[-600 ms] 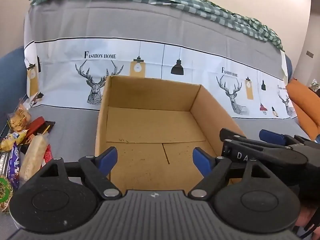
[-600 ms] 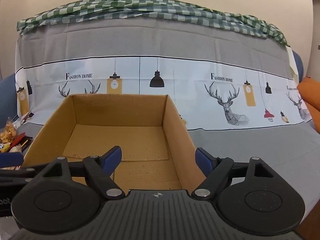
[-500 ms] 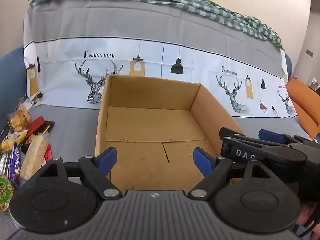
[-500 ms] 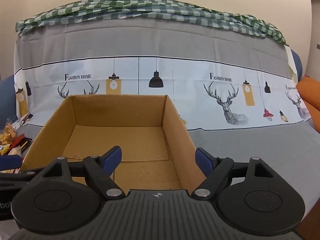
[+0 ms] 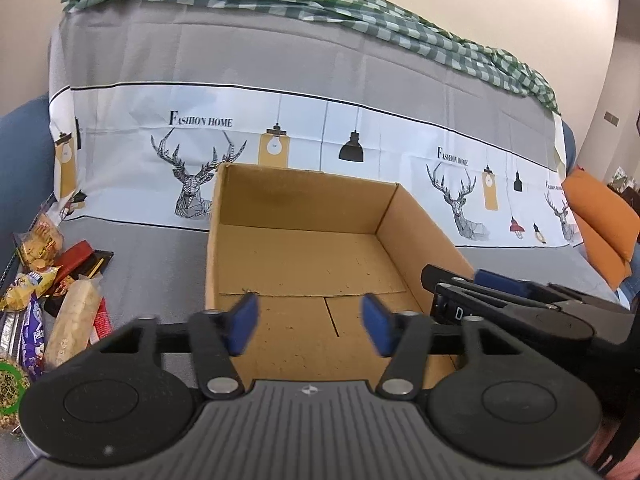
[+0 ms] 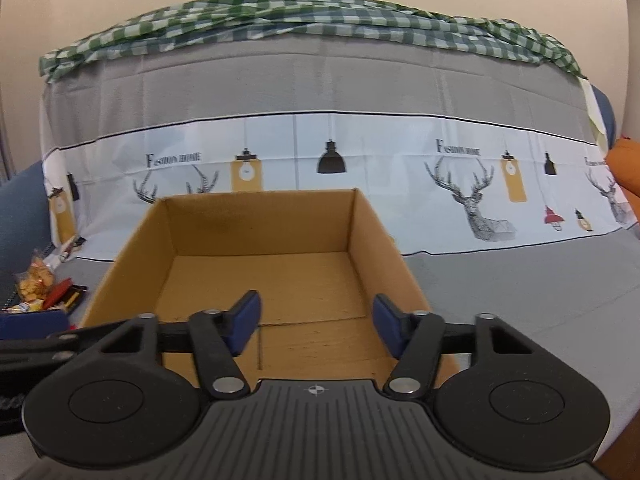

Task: Organize snacks
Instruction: 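Move both grippers from the cardboard box toward the snack pile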

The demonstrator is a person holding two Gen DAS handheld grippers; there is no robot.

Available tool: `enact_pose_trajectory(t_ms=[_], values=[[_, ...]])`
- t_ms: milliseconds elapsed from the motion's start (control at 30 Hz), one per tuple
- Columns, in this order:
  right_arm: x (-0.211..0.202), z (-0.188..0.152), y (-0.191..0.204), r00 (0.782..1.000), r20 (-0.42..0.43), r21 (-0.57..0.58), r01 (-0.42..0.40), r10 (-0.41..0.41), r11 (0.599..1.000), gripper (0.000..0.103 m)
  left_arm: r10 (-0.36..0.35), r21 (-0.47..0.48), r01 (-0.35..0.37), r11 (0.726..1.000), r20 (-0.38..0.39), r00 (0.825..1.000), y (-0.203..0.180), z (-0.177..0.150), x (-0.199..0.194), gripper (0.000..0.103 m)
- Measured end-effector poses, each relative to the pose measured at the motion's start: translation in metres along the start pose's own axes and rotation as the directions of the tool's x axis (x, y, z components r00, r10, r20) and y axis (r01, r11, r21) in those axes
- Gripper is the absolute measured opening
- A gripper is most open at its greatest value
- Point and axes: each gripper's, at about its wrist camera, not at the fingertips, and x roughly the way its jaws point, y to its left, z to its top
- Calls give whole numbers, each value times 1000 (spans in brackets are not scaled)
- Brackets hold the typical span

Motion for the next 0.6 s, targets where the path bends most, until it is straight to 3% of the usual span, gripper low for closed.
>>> enact_pose_trajectory(t_ms=[67, 167, 333, 467, 533, 600], values=[[-1, 0, 7, 999, 12, 10, -35, 35, 999, 39, 1, -14, -1, 1000, -7, 1000, 6, 2, -2, 42], [-5, 3, 21, 996, 33, 21, -89, 88, 996, 30, 7, -40, -8, 999, -25, 1000, 17, 6, -5, 37], [-9, 3, 50, 990, 54, -32, -131, 133, 991, 30, 6, -106, -14, 994, -74, 997, 42, 22, -9, 36], [-8, 2, 68, 986, 52, -65, -152, 156, 986, 30, 45, -153, -60, 986, -97, 994, 76, 43, -1, 36], [-8, 1, 77, 983, 48, -62, -173, 176, 983, 30, 107, -153, -116, 981, -64, 992, 102, 48, 0, 37], [-8, -1, 86, 976, 46, -67, -210, 213, 975, 30, 207, -147, -212, 966, -51, 977, 128, 44, 2, 37]])
